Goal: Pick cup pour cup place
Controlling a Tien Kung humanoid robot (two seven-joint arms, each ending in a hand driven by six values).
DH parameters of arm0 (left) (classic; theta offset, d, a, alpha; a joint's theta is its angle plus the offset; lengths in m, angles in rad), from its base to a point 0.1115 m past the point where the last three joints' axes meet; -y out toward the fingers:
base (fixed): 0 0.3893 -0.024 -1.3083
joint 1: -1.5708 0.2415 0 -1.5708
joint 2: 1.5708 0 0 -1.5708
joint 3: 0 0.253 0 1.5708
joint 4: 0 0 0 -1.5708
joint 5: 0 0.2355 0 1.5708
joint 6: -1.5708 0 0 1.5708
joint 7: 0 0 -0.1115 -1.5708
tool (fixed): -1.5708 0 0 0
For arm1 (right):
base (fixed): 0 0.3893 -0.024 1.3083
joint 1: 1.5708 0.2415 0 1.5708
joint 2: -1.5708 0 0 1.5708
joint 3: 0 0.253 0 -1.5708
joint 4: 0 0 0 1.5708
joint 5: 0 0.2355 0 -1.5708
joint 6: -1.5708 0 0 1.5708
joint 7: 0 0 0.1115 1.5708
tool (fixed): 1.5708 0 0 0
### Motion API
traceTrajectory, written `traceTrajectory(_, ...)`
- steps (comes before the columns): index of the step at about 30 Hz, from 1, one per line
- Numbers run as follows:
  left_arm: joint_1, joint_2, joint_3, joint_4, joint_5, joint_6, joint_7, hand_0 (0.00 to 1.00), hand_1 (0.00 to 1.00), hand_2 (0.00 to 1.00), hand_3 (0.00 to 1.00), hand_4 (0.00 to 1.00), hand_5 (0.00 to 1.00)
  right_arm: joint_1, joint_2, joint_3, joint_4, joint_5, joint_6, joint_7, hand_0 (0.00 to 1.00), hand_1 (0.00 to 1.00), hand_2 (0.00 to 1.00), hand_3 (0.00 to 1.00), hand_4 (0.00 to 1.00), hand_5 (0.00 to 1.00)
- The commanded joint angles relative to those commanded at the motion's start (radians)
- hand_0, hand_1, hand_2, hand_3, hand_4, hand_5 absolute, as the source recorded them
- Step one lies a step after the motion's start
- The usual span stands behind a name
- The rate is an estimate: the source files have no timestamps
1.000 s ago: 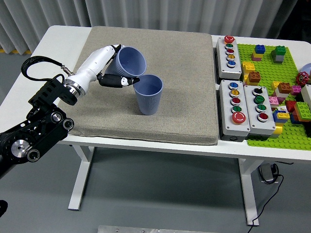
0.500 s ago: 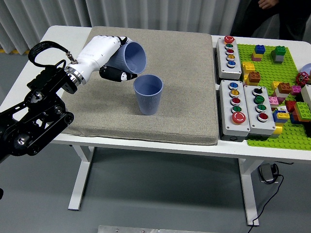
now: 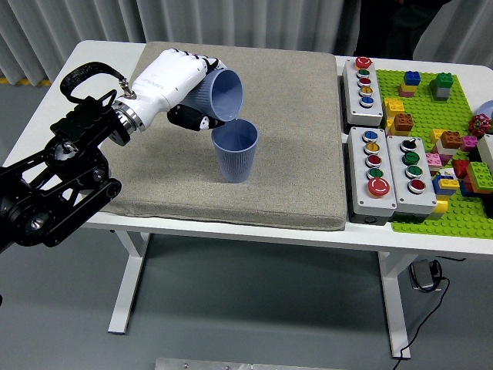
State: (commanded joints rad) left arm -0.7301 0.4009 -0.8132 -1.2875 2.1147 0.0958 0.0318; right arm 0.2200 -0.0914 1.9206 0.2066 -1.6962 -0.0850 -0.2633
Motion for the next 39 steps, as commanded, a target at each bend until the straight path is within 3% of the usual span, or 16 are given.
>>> traceTrajectory(13,-0.027,0.021,0.048,0.014,0.097,0.05,-0.004,0.534,0.478,0.508,0.518,0.813,0.202,0.002,0.0,-0.001,0.0,0.003,-0.001,-0.001,0.701,0.65,0.606,0.601,0.013,0.357)
traceTrajectory(30,-0.085,0.085,0.167,-0.01,0.154,0.089,0.035,0.531,0.481,0.505,0.513,0.808,0.2,-0.004,0.002,0.0,0.001,-0.001,-0.001,-0.003,0.701,0.649,0.606,0.602,0.012,0.357)
traceTrajectory(39,-0.107,0.085,0.194,0.003,0.154,0.103,0.041,0.531,0.481,0.506,0.513,0.807,0.199,-0.009,0.004,-0.001,0.002,0.002,-0.003,-0.005,0.702,0.65,0.607,0.602,0.012,0.356)
